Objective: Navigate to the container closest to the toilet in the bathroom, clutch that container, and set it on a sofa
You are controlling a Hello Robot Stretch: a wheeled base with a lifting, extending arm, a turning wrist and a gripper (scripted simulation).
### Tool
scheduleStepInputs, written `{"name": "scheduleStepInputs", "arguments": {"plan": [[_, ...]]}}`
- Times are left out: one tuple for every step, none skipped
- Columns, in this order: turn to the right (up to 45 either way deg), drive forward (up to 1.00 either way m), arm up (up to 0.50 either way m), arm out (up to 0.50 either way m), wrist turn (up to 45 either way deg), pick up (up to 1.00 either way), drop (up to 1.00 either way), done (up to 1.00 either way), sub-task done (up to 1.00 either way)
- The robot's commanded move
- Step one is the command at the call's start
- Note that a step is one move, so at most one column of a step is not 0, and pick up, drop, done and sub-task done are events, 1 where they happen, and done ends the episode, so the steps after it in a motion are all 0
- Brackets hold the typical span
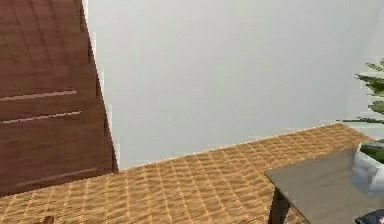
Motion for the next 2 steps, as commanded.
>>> {"name": "scheduleStepInputs", "arguments": {"plan": [[36.0, 0.00, 0.00, 0.00, 0.0, 0.00, 0.00, 0.00, 0.00], [45.0, 0.00, 0.00, 0.00, 0.0, 0.00, 0.00, 0.00, 0.00]]}}
